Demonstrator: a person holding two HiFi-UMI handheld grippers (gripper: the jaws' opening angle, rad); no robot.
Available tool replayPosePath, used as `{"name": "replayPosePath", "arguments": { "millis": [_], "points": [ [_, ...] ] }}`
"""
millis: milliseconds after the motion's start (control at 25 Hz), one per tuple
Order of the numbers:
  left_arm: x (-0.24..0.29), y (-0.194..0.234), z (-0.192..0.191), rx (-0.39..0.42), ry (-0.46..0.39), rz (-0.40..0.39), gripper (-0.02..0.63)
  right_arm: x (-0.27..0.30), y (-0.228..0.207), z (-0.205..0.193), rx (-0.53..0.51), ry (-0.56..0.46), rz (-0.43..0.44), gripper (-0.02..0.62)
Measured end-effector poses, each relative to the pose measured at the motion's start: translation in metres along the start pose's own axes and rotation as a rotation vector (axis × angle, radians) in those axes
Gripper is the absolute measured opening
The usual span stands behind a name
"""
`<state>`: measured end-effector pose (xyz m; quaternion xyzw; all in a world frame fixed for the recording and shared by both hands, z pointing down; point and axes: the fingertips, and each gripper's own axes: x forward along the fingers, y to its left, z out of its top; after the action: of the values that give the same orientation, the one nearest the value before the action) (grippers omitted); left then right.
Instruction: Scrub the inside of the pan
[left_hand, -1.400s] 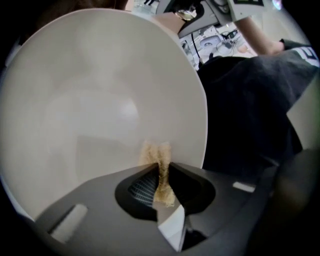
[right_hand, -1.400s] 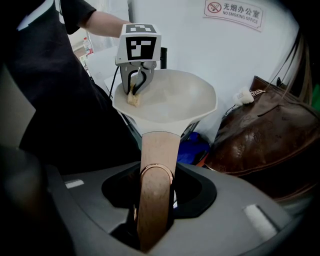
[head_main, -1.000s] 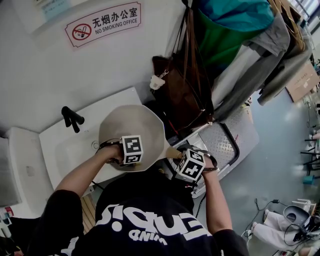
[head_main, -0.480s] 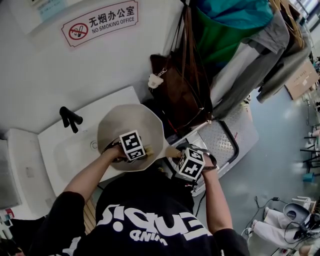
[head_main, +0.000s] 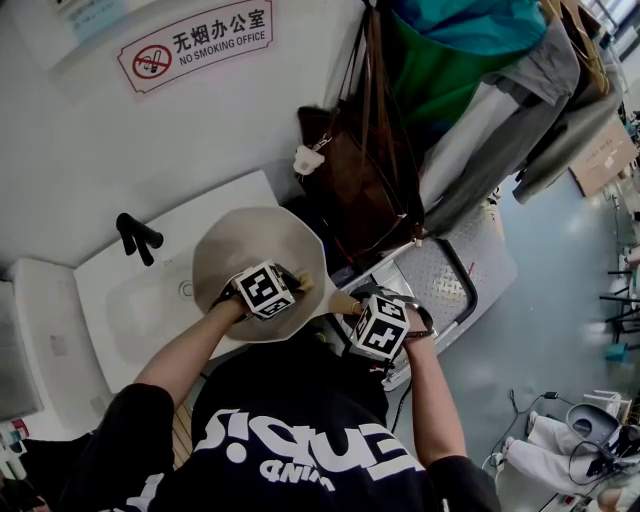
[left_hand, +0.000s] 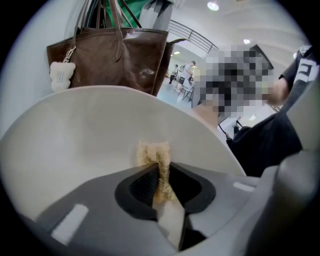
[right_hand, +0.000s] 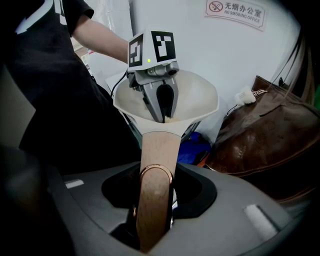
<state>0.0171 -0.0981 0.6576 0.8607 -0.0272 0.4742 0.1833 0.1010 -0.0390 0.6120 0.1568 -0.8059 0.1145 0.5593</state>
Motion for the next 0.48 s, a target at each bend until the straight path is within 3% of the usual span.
{"name": "replayPosePath", "arguments": {
  "millis": [320,480],
  "points": [
    [-0.003,0.032,0.025,0.072,-0.069,0.162,0.064,0.000,0.001,0.000,-0.002,0.002,0.001,0.163],
    [-0.007,0.054,0.031,0.095,-0.086,0.281,0.066,0.000,0.001,0.000,0.001,-0.004,-0.005,0.163]
  ]
}}
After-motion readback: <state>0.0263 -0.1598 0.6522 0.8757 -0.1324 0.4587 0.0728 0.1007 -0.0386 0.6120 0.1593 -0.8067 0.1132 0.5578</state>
